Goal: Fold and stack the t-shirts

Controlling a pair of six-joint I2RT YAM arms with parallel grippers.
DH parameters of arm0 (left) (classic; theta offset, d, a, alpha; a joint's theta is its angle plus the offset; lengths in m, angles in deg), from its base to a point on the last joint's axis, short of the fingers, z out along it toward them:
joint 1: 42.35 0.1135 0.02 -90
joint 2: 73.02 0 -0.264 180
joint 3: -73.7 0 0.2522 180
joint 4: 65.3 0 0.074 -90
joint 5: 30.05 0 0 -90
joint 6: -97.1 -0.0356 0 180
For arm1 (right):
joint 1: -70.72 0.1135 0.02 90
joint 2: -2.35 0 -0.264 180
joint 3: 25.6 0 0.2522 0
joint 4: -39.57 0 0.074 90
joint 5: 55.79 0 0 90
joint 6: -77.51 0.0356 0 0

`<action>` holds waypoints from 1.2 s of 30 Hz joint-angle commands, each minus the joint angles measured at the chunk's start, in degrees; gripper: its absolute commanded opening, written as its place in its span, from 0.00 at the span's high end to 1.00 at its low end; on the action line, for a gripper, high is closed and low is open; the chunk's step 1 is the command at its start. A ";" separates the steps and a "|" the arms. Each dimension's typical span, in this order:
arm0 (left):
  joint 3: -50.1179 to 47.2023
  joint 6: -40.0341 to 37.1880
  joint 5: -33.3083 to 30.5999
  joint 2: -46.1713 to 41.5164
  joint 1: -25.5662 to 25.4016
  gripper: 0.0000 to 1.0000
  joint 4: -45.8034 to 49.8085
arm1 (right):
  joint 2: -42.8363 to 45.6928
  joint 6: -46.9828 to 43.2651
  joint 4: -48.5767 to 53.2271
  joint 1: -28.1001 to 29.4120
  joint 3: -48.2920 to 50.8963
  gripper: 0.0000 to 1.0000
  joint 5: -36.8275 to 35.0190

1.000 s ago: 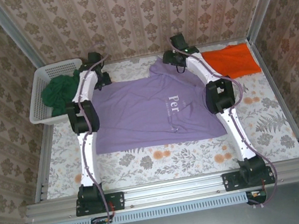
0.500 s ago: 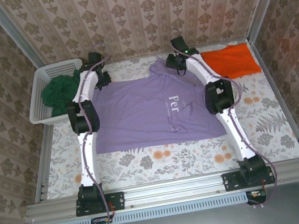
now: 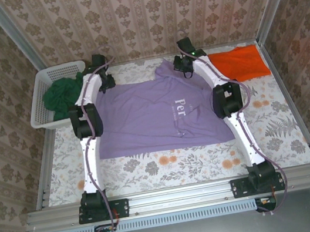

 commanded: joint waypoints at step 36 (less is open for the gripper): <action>-24.30 -6.94 -3.83 -17.08 -2.39 1.00 -15.93 | 11.45 -4.74 -8.77 -0.39 11.83 0.60 -1.58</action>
